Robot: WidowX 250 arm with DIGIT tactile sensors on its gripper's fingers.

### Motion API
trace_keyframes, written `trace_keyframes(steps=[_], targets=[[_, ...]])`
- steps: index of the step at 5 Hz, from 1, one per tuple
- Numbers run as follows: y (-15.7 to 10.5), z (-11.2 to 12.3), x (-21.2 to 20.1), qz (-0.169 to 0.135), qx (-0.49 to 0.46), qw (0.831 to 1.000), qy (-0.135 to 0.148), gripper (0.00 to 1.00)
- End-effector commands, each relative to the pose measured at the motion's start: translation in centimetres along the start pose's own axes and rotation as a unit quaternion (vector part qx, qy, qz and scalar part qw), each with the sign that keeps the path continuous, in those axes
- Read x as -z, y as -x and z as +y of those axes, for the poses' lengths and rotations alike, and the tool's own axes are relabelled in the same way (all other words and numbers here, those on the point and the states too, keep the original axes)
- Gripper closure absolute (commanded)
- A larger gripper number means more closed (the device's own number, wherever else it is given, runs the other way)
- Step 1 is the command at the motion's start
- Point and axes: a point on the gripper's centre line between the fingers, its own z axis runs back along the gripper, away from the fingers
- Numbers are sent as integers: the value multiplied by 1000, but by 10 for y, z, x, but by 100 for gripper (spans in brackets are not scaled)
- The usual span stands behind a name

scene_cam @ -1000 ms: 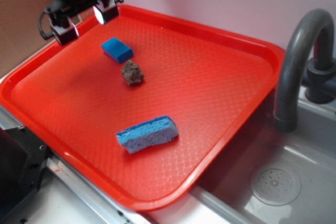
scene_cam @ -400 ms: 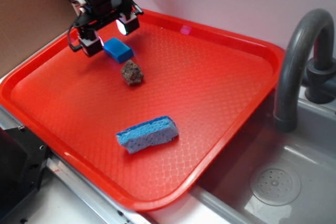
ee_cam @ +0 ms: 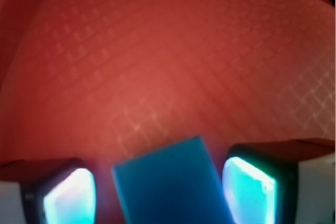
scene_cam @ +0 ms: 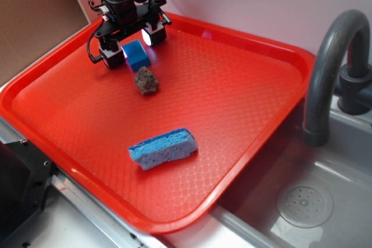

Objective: Grab the blue block.

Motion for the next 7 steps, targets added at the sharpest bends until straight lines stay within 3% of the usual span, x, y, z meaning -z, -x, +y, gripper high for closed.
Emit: trace_keyframes(steps=[1, 2, 3, 4, 5, 6, 7], targets=[[12, 19, -19, -16, 16, 999, 26, 100], [9, 25, -23, -15, 32, 999, 27, 100], [-17, 35, -69, 10, 68, 997, 21, 100], [-39, 39, -111, 70, 178, 979, 75, 100], [-27, 33, -164, 85, 290, 945, 126, 100], [12, 39, -206, 67, 398, 895, 190, 100], [32, 56, -227, 66, 501, 832, 228, 100]])
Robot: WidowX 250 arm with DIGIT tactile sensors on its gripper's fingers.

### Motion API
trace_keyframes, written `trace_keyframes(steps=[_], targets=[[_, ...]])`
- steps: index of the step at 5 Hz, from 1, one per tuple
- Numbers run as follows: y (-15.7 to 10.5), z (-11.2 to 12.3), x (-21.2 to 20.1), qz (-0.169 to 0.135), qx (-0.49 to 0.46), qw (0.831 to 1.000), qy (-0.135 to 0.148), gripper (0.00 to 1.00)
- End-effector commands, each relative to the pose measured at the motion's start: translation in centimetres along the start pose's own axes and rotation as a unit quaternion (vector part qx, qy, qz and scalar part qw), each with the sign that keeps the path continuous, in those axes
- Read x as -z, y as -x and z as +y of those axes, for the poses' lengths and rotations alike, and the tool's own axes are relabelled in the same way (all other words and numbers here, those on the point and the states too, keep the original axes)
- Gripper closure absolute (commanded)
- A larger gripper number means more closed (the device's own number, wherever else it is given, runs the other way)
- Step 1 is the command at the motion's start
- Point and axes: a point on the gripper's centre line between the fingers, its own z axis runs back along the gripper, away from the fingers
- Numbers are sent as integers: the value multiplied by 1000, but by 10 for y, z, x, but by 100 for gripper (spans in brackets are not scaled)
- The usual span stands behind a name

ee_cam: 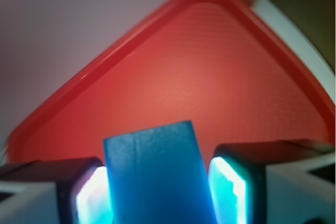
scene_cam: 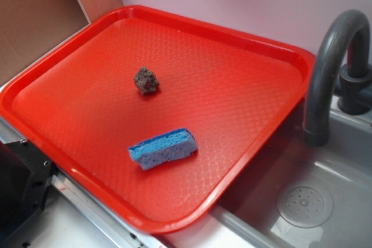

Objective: Grab the blue block.

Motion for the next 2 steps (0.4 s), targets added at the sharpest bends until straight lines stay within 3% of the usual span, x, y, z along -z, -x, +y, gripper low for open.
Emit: trace_keyframes(steps=[1, 2], targets=[[22, 4, -34, -5, 74, 996, 52, 100], [12, 8, -32, 14, 65, 997, 36, 93]])
